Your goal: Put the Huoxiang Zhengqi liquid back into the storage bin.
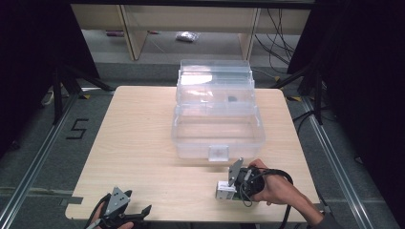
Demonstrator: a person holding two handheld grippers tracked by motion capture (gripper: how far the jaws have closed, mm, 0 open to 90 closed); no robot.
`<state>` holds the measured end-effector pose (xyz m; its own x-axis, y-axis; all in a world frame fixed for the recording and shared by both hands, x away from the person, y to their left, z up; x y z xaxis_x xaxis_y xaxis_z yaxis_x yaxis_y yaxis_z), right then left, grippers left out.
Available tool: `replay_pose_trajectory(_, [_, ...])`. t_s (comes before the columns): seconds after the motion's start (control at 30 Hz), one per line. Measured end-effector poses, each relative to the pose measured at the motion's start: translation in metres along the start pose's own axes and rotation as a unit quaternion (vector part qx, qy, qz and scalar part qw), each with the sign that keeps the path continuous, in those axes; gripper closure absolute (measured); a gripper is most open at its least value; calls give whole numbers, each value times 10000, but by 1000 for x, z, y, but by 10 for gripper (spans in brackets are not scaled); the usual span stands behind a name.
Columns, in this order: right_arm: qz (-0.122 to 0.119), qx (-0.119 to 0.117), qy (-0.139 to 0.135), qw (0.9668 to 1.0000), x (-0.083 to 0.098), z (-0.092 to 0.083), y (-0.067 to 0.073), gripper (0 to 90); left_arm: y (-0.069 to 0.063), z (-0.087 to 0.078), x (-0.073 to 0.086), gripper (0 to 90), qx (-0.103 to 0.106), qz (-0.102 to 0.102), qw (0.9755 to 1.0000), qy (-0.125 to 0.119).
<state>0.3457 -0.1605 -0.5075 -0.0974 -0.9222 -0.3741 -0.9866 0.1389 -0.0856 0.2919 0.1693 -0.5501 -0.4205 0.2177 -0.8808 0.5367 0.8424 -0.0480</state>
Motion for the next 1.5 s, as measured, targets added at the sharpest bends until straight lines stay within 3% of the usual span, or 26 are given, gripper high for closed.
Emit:
replay_pose_trajectory(0.03, [0,0,0,10000,0,0,0,642,0,0,0,152,0,0,10000,0])
replay_pose_trajectory(0.07, [-240,-115,-67,9996,-3,-1,-1,643,0,0,0,152,5,-1,10000,0])
replay_pose_trajectory(0.1, [-6,-129,-20,9999,-3,-3,2,643,0,0,0,152,5,-1,10000,0])
replay_pose_trajectory(0.2, [-192,-181,-116,9996,-8,-6,1,643,0,0,0,152,8,5,10000,7])
replay_pose_trajectory(0.23, [-45,-85,-33,9999,-9,-12,2,644,0,0,0,152,11,-8,10000,-2])
replay_pose_trajectory(0.27, [-283,-135,-99,9995,-12,-13,-2,643,0,0,0,152,9,3,10000,5])
replay_pose_trajectory(0.37, [-118,-96,-94,9998,-13,-19,-3,644,0,0,-1,152,3,-21,10000,-20])
replay_pose_trajectory(0.4, [-238,-143,-149,9995,-16,-22,-7,644,0,0,0,152,7,-26,10000,-20])
replay_pose_trajectory(0.43, [-135,-102,-143,9998,-16,-25,-7,644,0,0,0,152,26,-39,10000,-19])
replay_pose_trajectory(0.5, [-241,-117,-167,9995,-17,-26,-10,644,0,1,0,152,22,-45,10000,-22])
replay_pose_trajectory(0.53, [-42,-85,-126,9999,-18,-30,-10,644,0,0,0,152,8,-49,10000,-23])
replay_pose_trajectory(0.6, [-171,-98,-168,9997,-19,-31,-13,644,0,0,0,152,5,-30,10000,-14])
replay_pose_trajectory(0.67, [-69,-109,-213,9997,-21,-35,-14,644,0,1,0,152,24,-29,10000,-36])
replay_pose_trajectory(0.73, [-182,-135,-297,9993,-23,-37,-17,644,0,1,0,152,25,-43,10000,-40])
replay_pose_trajectory(0.77, [18,-98,-233,9997,-23,-40,-16,644,0,1,0,152,25,-43,10000,-40])
replay_pose_trajectory(0.83, [42,-107,-254,9996,-24,-43,-16,644,0,1,0,152,23,-42,10000,-32])
replay_pose_trajectory(1.03, [-222,-229,-352,9989,-32,-52,-24,644,0,0,0,152,28,-31,10000,-17])
replay_pose_trajectory(1.13, [-52,-193,-304,9993,-35,-58,-26,644,0,0,0,152,31,-44,10000,-33])
replay_pose_trajectory(1.17, [-289,-228,-395,9985,-38,-58,-30,644,0,0,0,152,30,-40,10000,-26])
replay_pose_trajectory(1.3, [-166,-174,-369,9990,-42,-66,-32,644,0,1,0,152,30,-44,10000,-31])
replay_pose_trajectory(1.33, [-386,-181,-435,9981,-46,-68,-36,644,0,1,0,152,37,-49,10000,-34])
replay_pose_trajectory(1.37, [-386,-181,-435,9981,-46,-68,-36,644,0,1,0,152,37,-49,10000,-34])
replay_pose_trajectory(1.4, [-223,-155,-354,9990,-48,-71,-35,644,0,0,0,152,31,-41,10000,-32])
replay_pose_trajectory(1.43, [-233,-160,-343,9990,-49,-72,-36,644,0,0,-1,152,32,-36,10000,-36])
replay_pose_trajectory(1.47, [-452,-189,-444,9978,-52,-71,-39,645,-1,1,0,152,32,-85,9999,-42])
replay_pose_trajectory(1.5, [-363,-211,-397,9983,-52,-73,-38,644,0,1,0,152,38,-55,10000,-43])
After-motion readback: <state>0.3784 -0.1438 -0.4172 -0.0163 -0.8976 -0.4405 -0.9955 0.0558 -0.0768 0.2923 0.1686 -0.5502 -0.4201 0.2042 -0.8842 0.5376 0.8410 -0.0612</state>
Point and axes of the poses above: each handheld gripper's, and its own axes: z roughly forward along the jaws, x roughly out of its underside, y roughly to its left, the point moved 8 cm from there along z, roughly forward along the jaws, and after that the axes turned 10 degrees about -y, right-handed, at the moved point
